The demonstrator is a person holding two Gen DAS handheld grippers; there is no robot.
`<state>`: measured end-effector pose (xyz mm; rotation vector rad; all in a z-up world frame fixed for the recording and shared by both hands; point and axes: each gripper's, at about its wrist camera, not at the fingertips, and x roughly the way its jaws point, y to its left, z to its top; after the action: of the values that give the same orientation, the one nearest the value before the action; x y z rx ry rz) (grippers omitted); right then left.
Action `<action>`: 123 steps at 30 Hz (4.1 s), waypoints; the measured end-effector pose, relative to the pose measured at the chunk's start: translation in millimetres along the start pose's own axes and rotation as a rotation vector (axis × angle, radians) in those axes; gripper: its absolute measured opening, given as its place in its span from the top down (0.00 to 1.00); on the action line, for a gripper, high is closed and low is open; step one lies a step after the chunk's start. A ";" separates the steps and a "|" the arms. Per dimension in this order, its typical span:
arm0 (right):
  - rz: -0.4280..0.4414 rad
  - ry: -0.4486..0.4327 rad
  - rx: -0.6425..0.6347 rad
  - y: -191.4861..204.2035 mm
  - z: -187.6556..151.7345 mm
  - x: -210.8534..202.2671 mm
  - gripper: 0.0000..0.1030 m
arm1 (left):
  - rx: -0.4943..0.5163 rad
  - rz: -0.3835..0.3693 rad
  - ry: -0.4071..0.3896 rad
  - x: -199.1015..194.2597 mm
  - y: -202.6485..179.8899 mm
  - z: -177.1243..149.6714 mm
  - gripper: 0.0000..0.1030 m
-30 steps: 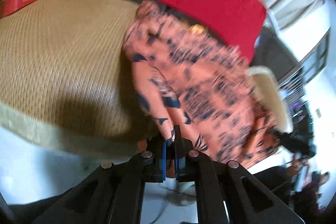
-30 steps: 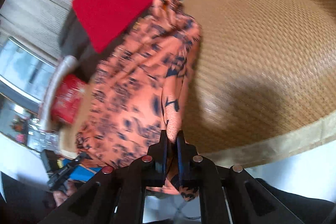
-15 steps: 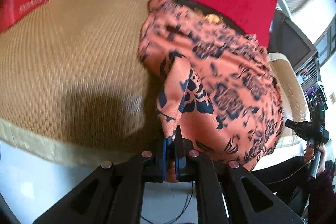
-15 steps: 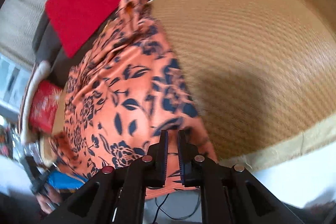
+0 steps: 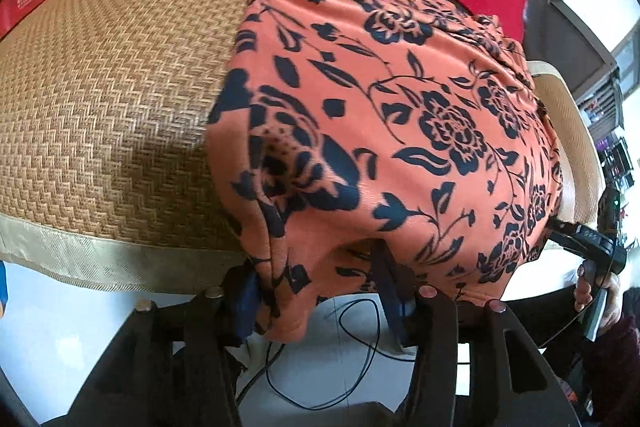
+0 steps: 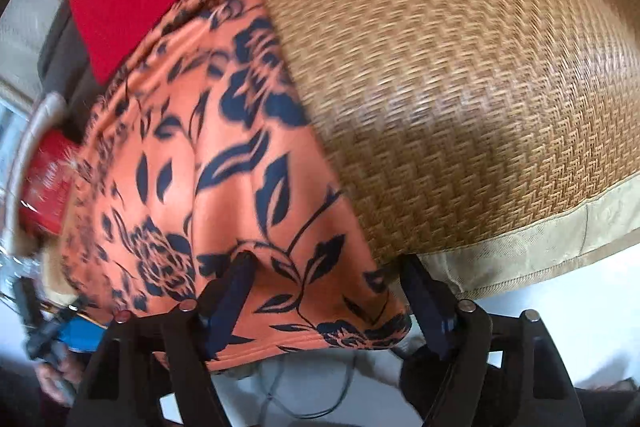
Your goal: Fold small clothes
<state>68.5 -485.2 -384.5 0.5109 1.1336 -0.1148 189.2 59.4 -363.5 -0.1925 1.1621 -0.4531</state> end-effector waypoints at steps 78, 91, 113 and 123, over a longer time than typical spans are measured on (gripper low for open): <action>0.122 -0.298 -0.158 206.1 331.0 63.4 0.60 | 0.103 0.294 -0.319 44.2 -42.3 317.9 0.36; -0.052 -0.199 -0.218 214.5 218.3 74.7 0.42 | 0.049 0.456 -0.106 82.9 -64.2 200.2 0.13; 0.006 -0.452 -0.132 204.0 184.8 -5.5 0.38 | 0.056 0.521 -0.514 -46.6 -115.3 155.8 0.07; 0.137 -0.471 -0.126 201.7 167.4 -73.7 0.37 | 0.067 0.396 -0.530 -93.5 -135.8 125.4 0.07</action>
<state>245.4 -394.6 -198.4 0.4192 0.6388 -0.0402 240.9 -31.5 -184.7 -0.0165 0.6393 -0.0771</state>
